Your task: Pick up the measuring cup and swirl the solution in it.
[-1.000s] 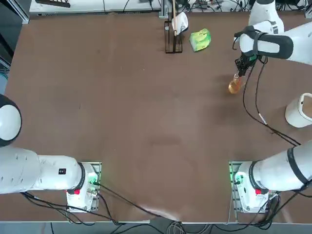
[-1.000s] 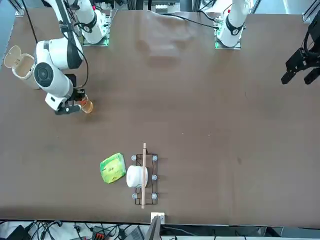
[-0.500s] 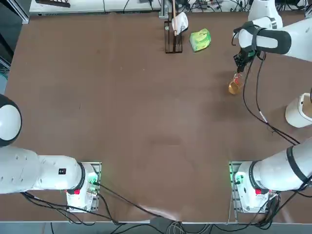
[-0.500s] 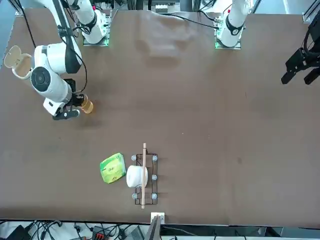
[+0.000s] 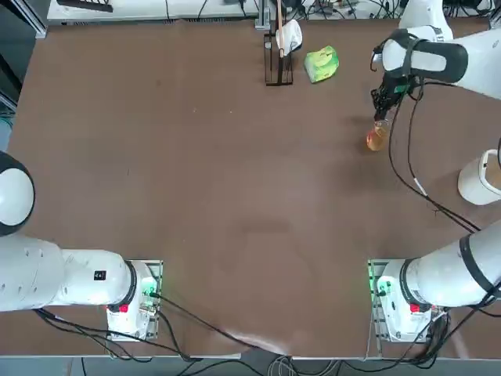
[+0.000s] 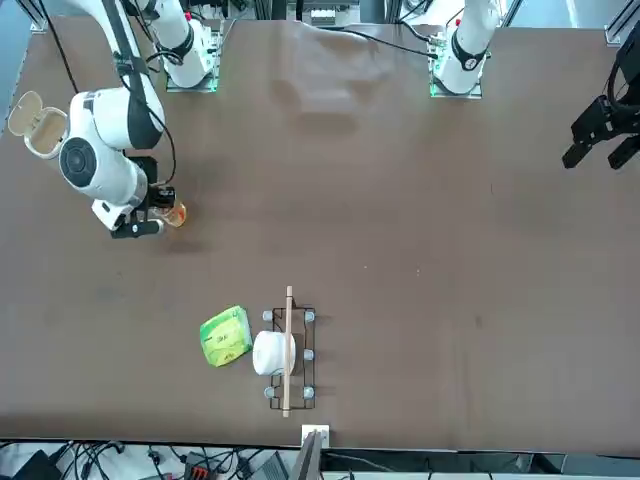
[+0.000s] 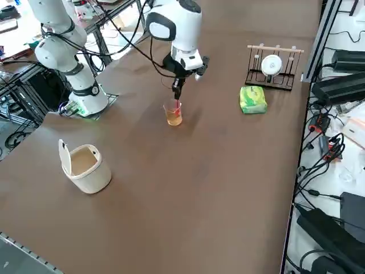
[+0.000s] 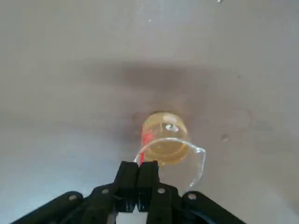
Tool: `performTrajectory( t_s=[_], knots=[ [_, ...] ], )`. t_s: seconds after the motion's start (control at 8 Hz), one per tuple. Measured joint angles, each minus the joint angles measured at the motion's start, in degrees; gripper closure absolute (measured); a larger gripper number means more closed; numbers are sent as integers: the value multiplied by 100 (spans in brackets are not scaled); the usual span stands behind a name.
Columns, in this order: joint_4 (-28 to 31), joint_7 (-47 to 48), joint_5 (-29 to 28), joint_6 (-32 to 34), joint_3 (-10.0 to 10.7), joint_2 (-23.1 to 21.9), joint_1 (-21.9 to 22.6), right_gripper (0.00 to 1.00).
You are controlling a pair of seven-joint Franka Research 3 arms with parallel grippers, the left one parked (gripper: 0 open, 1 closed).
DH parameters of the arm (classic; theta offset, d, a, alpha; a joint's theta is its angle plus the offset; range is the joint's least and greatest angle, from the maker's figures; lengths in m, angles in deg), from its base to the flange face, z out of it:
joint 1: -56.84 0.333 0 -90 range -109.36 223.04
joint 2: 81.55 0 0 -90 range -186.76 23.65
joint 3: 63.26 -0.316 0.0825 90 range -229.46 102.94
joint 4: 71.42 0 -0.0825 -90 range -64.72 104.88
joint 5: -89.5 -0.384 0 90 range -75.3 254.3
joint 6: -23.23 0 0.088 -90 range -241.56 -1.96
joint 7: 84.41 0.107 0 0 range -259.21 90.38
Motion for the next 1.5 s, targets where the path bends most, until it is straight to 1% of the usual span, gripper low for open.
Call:
performTrajectory(
  t_s=[0.38, 0.5, 0.75, 1.0, 1.25, 1.5],
  knots=[
    [-37, -151, 14, 329, 21, -60, -20, 97],
    [-37, -287, 128, 353, 41, -66, -55, 97],
    [-37, -435, 602, 361, 69, -60, -147, 97],
    [-37, -461, 970, 214, 69, -28, -157, 97],
    [-117, -447, 1004, 1, 66, 69, -155, 97],
    [-297, -346, 774, -9, 19, 146, -137, 97]
  ],
)
